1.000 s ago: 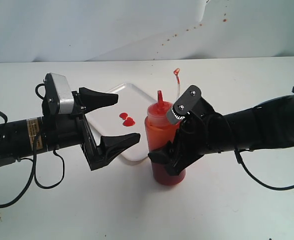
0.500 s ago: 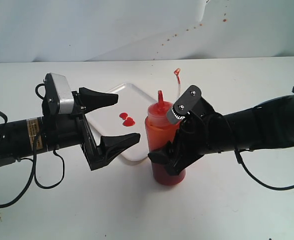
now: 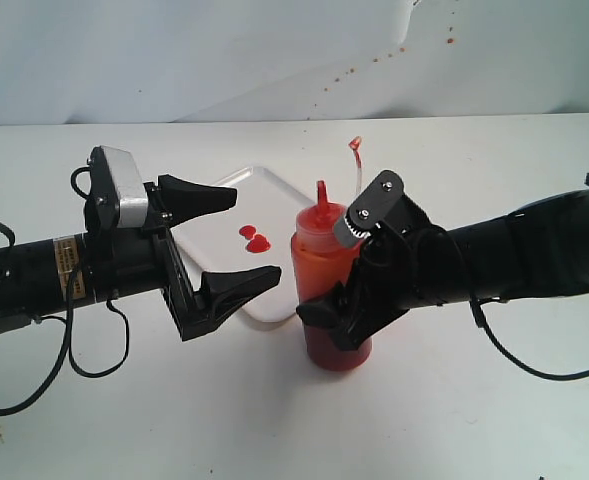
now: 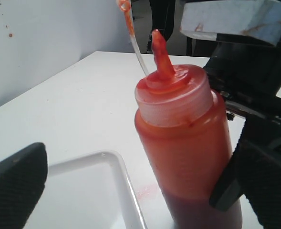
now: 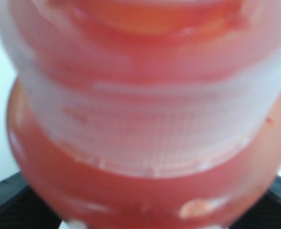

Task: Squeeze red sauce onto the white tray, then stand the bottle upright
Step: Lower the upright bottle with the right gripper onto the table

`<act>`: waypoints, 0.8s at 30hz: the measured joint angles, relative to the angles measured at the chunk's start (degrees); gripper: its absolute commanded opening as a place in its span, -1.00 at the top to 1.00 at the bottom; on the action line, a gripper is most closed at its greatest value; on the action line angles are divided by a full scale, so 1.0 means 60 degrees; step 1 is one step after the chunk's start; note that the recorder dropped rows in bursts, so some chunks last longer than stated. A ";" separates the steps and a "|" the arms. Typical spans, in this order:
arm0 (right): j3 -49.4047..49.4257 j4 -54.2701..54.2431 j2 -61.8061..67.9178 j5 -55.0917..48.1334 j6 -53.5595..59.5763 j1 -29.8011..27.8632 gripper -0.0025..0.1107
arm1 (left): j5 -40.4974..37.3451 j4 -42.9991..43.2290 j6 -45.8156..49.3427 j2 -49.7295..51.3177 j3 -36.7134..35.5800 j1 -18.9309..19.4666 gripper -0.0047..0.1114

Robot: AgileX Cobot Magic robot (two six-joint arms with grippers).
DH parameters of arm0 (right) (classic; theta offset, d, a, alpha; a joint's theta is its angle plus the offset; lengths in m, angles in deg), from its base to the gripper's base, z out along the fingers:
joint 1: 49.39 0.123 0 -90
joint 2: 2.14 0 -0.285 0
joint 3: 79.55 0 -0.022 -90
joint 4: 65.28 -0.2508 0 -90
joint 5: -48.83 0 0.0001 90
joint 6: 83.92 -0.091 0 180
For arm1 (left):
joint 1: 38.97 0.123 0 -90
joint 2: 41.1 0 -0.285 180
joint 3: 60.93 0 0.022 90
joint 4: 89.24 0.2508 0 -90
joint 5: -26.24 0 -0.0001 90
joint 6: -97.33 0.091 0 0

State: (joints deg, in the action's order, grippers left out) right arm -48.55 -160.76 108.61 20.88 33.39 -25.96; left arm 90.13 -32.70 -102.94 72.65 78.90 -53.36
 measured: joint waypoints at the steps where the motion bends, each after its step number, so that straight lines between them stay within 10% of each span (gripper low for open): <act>1: 0.0000 0.0000 0.0000 0.0000 -0.0061 0.0000 -0.27 | 0.0000 0.0000 0.0000 0.0000 0.0000 0.0000 -0.88; 6: 0.0000 0.0000 0.0000 0.0000 -0.0078 0.0000 -0.34 | 0.0000 0.0000 0.0000 0.0000 0.0000 0.0000 -0.88; 11: 0.0000 0.0020 0.0000 0.0000 -0.0078 0.0000 -0.91 | 0.0000 0.0000 0.0000 0.0000 0.0000 0.0000 -0.88; 24: 0.0000 0.0508 -0.0119 -0.0047 -0.0405 0.0000 -0.91 | 0.0000 0.0000 -0.0017 0.0000 0.0000 0.0000 -0.88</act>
State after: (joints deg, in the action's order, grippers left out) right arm -48.55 -157.72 107.89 20.60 30.96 -25.96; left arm 90.13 -32.70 -103.04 72.65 78.90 -53.36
